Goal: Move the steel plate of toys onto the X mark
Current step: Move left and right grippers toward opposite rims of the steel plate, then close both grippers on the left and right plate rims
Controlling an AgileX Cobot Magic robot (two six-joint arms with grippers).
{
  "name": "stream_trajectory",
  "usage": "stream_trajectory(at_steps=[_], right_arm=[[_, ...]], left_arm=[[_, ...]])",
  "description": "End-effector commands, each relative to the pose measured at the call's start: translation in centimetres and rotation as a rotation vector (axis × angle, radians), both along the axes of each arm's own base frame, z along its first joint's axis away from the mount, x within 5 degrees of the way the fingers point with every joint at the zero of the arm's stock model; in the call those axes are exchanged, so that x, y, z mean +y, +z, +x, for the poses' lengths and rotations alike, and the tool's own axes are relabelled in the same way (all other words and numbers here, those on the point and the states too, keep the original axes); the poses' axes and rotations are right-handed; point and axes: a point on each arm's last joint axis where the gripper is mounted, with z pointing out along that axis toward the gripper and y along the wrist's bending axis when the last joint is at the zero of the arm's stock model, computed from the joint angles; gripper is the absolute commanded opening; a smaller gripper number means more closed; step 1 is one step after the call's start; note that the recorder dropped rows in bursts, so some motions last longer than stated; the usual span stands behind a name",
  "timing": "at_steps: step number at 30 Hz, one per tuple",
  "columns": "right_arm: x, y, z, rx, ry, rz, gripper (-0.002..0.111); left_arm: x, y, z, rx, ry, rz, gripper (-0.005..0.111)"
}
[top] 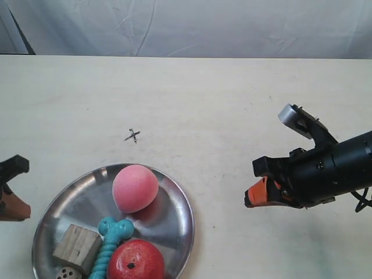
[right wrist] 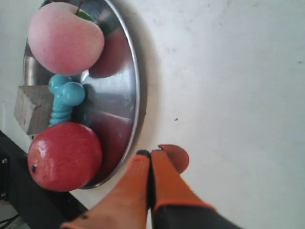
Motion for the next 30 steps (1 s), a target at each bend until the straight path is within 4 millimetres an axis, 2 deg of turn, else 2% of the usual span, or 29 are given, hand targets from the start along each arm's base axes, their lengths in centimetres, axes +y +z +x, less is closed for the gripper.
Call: stream_trajectory(at_steps=[1,8,11,13,15,17,19,21,30], right_arm=[[0.6,-0.6,0.3,-0.012,0.019,-0.031,0.001],[3.2,-2.6,-0.1,0.010,0.101,-0.104,0.001],[3.7,-3.4,-0.1,0.030,0.114,-0.121,0.001],[3.7,-3.7,-0.1,0.042,0.107,-0.120,0.003],[3.7,-4.0,0.0,0.052,0.091,-0.122,0.013],[3.7,-4.3,0.3,0.056,0.061,-0.128,0.031],[3.6,-4.6,0.5,0.062,0.035,-0.133,0.047],[3.6,-4.8,0.6,0.070,0.014,-0.136,0.055],[4.2,-5.9,1.2,0.057,0.003,-0.068,0.037]], left_arm=[[0.2,-1.4,-0.1,0.055,-0.027,0.005,0.000],[0.4,-1.7,0.2,0.008,-0.073,0.039,0.001],[0.5,-1.8,0.2,0.001,-0.074,0.050,0.009],[0.5,-1.8,0.2,-0.001,-0.078,0.055,0.019],[0.5,-1.8,0.3,-0.009,-0.090,0.060,0.030],[0.6,-2.1,0.3,-0.007,-0.081,0.064,0.038],[0.6,-2.6,0.1,0.013,-0.076,0.062,0.039],[0.5,-3.1,0.1,0.029,-0.058,0.052,0.039],[0.0,-4.4,0.5,0.052,-0.067,-0.025,0.039]])
